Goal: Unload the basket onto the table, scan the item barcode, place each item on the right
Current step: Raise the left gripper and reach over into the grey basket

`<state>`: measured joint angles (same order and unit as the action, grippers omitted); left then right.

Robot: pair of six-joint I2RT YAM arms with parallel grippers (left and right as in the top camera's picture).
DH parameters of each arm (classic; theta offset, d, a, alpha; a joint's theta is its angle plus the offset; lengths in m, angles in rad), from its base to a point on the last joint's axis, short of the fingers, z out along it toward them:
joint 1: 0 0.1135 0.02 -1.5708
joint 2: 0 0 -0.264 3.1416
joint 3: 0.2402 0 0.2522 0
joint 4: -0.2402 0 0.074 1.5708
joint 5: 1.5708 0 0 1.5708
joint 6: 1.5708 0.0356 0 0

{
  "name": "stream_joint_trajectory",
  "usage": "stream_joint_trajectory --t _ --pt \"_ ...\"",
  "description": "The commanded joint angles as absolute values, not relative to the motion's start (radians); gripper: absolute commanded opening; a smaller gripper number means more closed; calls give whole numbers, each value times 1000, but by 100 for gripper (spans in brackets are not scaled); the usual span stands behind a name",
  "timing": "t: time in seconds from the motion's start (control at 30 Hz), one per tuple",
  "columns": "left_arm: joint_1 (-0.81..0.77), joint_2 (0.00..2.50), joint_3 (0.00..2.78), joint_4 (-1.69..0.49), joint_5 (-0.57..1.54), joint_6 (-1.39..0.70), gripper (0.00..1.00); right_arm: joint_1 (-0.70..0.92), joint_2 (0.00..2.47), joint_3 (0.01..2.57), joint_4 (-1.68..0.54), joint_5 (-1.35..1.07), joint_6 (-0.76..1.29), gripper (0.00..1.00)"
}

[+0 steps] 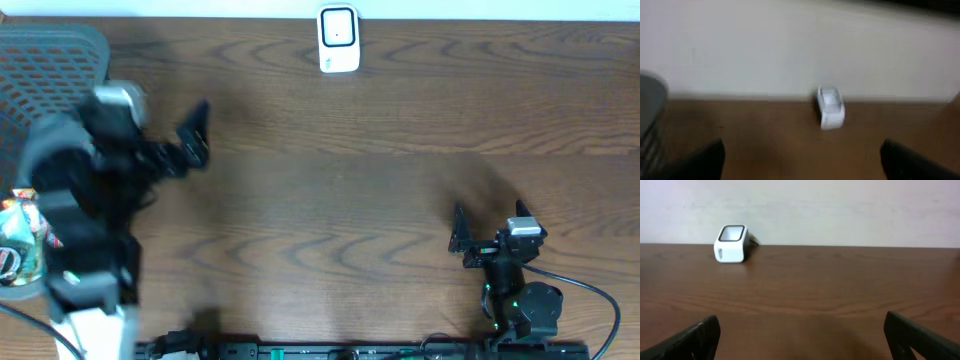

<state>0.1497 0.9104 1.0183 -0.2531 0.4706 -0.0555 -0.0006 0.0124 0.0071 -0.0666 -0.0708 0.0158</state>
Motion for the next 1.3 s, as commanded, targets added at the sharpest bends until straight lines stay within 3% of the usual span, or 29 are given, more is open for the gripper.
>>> stream_joint_trajectory --t 0.0,0.2,0.3,0.63,1.07,1.27 --pt "179 1060 1276 -480 671 -4 98 7 7 6 -72 -70 6 99" --pt "187 1148 1307 -423 673 -28 98 7 7 6 -72 -70 6 99" --pt "212 1177 1369 -453 539 -157 97 7 7 6 -72 -70 6 99" --pt "398 1400 1803 -1024 179 -263 98 7 7 6 -72 -70 6 99" --pt "631 1459 1803 -1009 32 -319 98 7 7 6 -72 -70 6 99" --pt "664 1497 1801 -1071 -20 -316 98 7 7 6 -72 -70 6 99"
